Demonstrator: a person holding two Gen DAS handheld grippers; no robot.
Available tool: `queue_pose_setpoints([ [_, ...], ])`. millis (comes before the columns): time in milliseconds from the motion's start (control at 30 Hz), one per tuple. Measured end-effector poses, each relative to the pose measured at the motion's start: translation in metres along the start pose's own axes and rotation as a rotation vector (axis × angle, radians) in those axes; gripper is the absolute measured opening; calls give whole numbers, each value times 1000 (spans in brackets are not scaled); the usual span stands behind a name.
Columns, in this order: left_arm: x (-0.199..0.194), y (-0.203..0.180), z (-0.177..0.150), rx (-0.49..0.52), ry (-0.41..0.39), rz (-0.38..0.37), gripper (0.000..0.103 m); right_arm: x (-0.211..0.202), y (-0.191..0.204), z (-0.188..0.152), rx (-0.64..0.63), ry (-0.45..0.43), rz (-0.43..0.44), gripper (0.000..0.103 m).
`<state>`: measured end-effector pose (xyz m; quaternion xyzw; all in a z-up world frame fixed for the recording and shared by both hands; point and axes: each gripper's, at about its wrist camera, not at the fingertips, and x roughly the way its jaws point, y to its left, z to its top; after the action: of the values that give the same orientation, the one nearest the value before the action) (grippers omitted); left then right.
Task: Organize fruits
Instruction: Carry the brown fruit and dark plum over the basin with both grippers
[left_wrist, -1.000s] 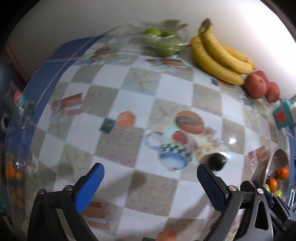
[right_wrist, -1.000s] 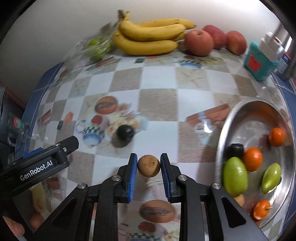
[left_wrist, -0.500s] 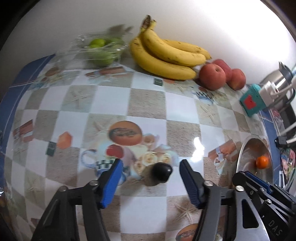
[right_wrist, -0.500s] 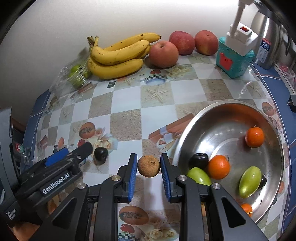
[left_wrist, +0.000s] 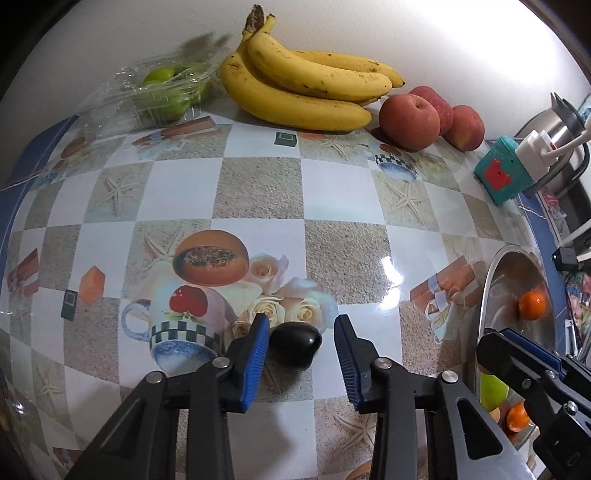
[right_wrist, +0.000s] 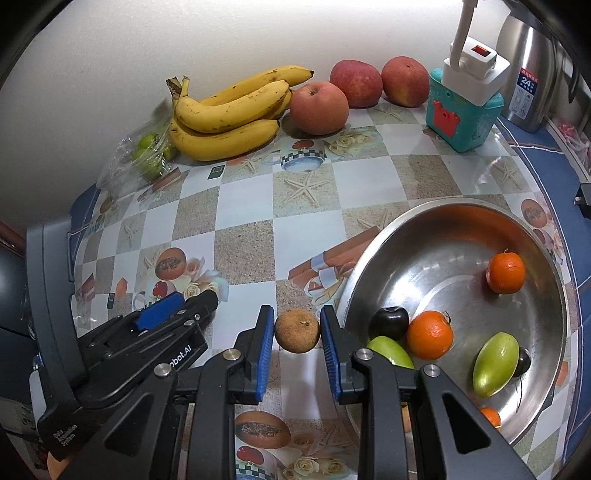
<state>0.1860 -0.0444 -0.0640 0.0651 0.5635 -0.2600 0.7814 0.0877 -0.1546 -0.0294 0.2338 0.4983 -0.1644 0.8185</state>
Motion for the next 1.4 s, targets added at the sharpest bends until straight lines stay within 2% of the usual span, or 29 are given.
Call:
queue_pose_setpoints([
  [267, 2, -2, 2, 11, 6, 30, 31, -2, 0, 1, 5, -3, 8, 27],
  [667, -11, -1, 4, 9, -12, 23, 31, -5, -2, 2, 13, -3, 17, 27],
  [967, -37, -23, 9, 54, -66, 10, 31, -5, -9, 3, 29, 7, 21, 27],
  [1067, -44, -36, 12, 79, -81, -8, 31, -6, -21, 4, 53, 8, 19, 27],
  [1200, -53, -57, 13, 125, -93, -53, 31, -12, -49, 9, 116, -5, -31, 27],
  [1400, -55, -93, 10, 203, -87, -91, 31, -20, -93, 5, 229, -11, -52, 27],
])
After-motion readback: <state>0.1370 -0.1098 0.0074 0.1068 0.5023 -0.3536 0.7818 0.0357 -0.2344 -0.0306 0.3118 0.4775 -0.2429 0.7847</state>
